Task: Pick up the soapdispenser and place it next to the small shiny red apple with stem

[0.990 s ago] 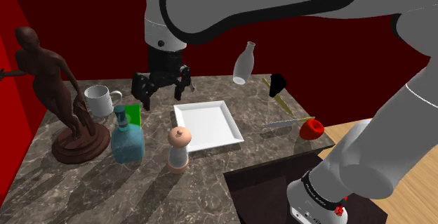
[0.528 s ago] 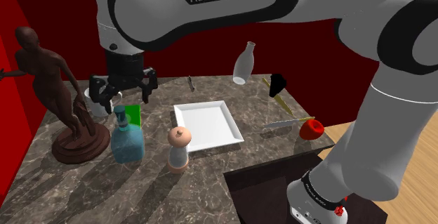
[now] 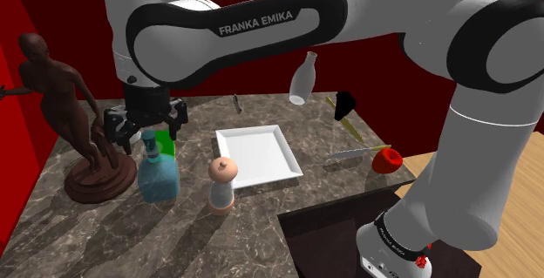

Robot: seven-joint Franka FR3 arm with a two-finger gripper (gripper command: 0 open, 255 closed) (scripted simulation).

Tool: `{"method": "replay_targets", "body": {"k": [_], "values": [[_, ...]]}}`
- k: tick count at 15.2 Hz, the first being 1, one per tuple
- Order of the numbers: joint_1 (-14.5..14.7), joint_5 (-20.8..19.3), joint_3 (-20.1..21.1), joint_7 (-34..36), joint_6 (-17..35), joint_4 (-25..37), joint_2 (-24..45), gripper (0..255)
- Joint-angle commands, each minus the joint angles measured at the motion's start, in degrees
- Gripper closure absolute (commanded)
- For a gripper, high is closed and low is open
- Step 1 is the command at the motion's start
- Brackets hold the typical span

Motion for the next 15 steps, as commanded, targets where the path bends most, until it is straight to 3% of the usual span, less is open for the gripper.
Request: {"method": "replay_targets", "body": {"k": [1,8,9,15], "values": [[0.2,-0.2,-0.1,0.2,0.9,-0.5,0.5,0],[0.2,-0.2,-0.1,0.2,0.9,-0.5,0.5,0],[0.2,-0.2,-0.1,0.2,0.9,-0.5,0.5,255],[0.2,-0.2,-0.1,0.2,0.9,-0.5,0.5,255]]}}
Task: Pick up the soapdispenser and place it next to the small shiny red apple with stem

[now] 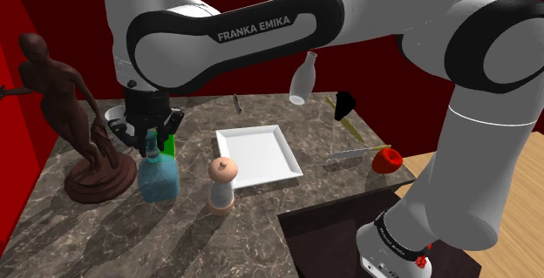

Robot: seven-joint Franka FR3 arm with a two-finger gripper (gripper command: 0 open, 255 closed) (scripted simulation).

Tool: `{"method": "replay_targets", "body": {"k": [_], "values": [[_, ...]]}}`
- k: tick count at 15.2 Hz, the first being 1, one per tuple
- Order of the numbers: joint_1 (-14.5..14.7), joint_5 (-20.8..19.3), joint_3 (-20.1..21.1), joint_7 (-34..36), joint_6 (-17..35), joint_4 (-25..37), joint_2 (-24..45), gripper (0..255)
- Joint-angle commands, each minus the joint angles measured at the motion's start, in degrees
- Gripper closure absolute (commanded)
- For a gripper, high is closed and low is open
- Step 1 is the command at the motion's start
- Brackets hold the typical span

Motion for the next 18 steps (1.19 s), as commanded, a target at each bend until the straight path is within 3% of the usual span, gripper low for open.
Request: {"method": "replay_targets", "body": {"k": [1,18], "values": [[0.0,0.0,0.0,0.0,0.0,0.0,0.0,255],[0.2,1.1,0.7,0.1,-10.7,8.8,-2.1,255]]}}
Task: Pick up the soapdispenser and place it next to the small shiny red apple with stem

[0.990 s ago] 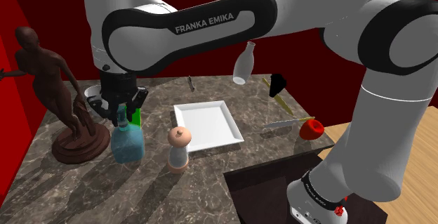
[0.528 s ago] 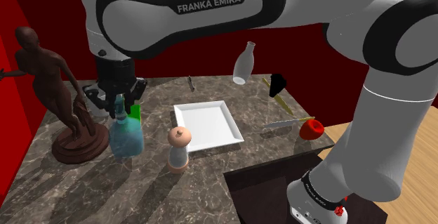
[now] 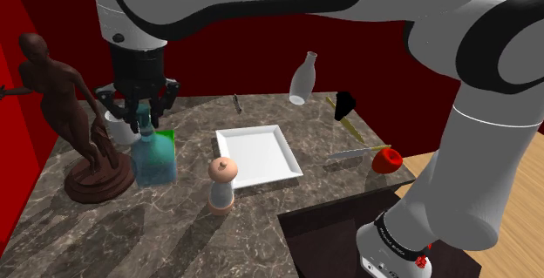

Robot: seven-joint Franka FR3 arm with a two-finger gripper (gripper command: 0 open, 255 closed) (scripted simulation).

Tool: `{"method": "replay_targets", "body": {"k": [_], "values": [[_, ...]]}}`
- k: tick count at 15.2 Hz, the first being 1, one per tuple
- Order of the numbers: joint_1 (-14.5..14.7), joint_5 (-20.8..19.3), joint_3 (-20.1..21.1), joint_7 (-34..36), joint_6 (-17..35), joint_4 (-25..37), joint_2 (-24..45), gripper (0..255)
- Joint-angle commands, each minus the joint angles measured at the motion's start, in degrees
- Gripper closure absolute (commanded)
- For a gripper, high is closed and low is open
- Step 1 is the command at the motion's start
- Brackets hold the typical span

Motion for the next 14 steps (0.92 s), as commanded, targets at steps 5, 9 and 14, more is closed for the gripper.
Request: {"method": "replay_targets", "body": {"k": [5,9,14], "values": [[0.2,0.2,0.2,0.2,-4.5,4.2,-0.4,255],[0.7,0.0,0.3,0.4,-7.7,7.7,-0.1,255],[1.4,-0.4,0.3,0.8,-12.0,12.8,0.8,255]]}}
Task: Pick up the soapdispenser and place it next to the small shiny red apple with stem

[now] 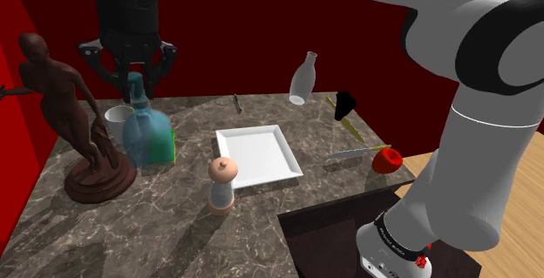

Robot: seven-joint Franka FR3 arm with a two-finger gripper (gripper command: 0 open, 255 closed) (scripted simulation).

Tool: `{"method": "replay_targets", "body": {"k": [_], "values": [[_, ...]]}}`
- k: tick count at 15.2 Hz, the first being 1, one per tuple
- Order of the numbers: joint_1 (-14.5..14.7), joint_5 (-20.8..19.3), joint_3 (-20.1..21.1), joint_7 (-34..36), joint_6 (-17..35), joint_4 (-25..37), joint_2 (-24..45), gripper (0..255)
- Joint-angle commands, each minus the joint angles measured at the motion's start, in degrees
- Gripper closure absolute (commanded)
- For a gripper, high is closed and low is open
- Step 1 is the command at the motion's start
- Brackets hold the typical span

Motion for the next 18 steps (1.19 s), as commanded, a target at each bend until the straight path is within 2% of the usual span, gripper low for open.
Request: {"method": "replay_targets", "body": {"k": [1,5,8,11,14,18], "values": [[0.4,-0.2,0.0,0.3,-1.8,2.2,0.4,255],[1.1,-0.7,0.1,0.6,-4.8,6.1,1.3,255],[-3.6,3.7,0.3,-2.4,-2.5,-4.3,-7.4,255],[-7.1,8.0,-0.4,-6.1,-1.6,-12.6,-15.5,255],[-9.5,11.8,-1.9,-10.2,-1.8,-19.5,-23.0,255],[-11.3,15.7,-5.1,-15.5,-3.4,-27.0,-32.2,255]]}}
